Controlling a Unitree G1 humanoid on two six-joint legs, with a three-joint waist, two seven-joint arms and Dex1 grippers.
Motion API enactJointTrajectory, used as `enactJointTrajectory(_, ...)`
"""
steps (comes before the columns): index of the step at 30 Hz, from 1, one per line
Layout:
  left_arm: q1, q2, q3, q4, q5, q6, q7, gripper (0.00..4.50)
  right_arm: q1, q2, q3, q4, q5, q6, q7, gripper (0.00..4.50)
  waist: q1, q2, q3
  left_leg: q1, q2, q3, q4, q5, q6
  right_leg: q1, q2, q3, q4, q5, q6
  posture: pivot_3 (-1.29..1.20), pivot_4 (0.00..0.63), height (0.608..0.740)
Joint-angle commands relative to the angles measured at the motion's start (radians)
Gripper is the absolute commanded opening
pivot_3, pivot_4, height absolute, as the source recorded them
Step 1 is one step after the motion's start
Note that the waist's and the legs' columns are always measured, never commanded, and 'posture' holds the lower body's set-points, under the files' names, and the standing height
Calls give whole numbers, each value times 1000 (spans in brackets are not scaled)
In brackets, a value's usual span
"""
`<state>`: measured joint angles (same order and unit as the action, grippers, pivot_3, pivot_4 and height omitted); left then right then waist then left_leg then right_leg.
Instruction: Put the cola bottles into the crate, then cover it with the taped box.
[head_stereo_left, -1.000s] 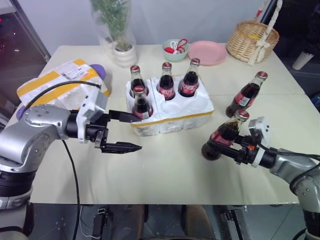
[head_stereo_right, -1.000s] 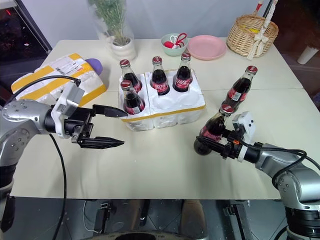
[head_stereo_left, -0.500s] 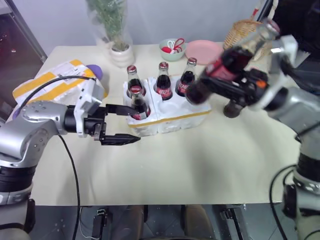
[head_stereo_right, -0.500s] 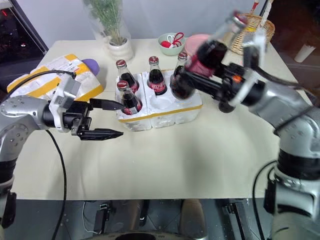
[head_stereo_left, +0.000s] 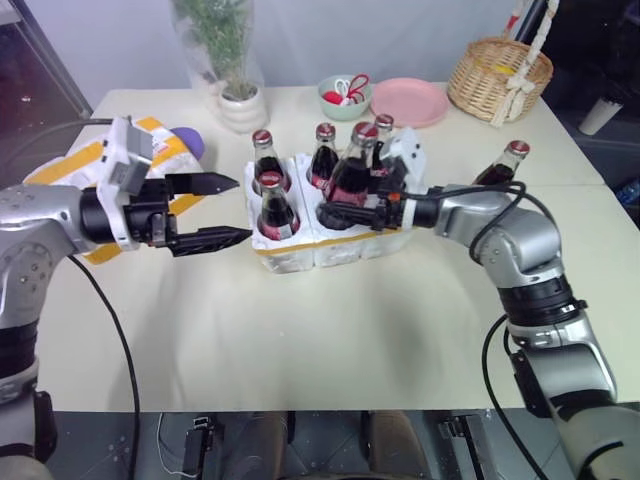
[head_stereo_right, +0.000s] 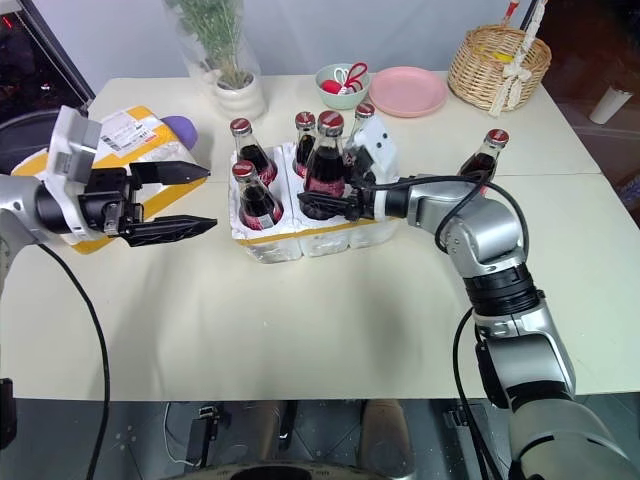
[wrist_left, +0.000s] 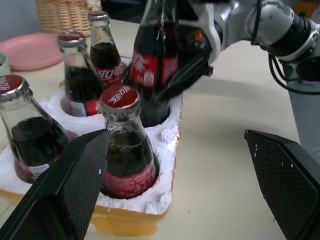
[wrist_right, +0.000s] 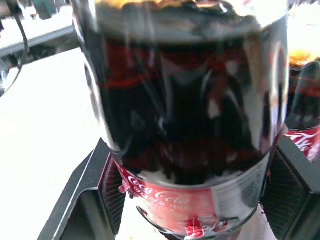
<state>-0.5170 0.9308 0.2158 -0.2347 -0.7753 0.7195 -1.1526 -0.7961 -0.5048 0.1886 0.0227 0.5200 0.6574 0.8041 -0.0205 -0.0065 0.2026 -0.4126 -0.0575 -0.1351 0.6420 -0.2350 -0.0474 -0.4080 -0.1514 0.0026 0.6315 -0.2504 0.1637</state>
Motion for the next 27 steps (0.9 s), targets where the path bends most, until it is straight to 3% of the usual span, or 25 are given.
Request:
enactJointTrajectory(1,5,-1,15,-16,-1,-18,6,4500,-12,63,69,74,-83,-58,26,2831,-6,0,0,0,0,0,0,0,0,0,0,0,0,0,0,0,150,737)
enactJointTrajectory(4,2,-8,6,-15,2,-24,6,4500,-32,100,83,165,-149,-72,18,2831,-25,-2,-1,2,1,0,-3,1,-2,0,1,0,0,0,-1,0,150,737)
enactJointTrajectory(5,1,-9,3,-14,3,-26,6,4500,-35,107,80,182,-163,-74,16,3844,-29,-3,-2,4,1,0,-5,2,-4,1,1,1,0,1,-1,0,150,737)
enactJointTrajectory(7,0,-11,1,-12,6,-29,4,4500,-37,114,70,191,-180,-77,17,4445,-33,-4,-3,7,2,1,-11,4,-6,1,1,2,0,2,-3,0,150,737)
enactJointTrajectory(12,5,-6,1,-6,12,-38,-8,4500,31,61,-54,-16,-81,17,32,4445,-20,-4,-3,8,3,1,-11,4,-7,1,2,2,1,2,-4,0,150,737)
enactJointTrajectory(18,29,3,14,-12,7,-43,-12,4500,219,-84,-321,-364,126,224,-20,4445,5,-4,-2,4,2,1,-11,4,-7,-1,1,2,-1,2,-4,0,150,737)
enactJointTrajectory(23,33,-4,2,-6,13,-53,-11,4500,396,-193,-489,-467,160,295,-86,4445,7,-4,-3,5,2,1,-11,4,-7,0,1,1,0,2,-4,0,150,737)
enactJointTrajectory(27,27,-15,-10,-3,15,-59,-10,4500,480,-229,-546,-455,140,289,-126,4445,2,-4,-3,5,2,2,-11,4,-7,0,1,2,0,2,-4,0,150,737)
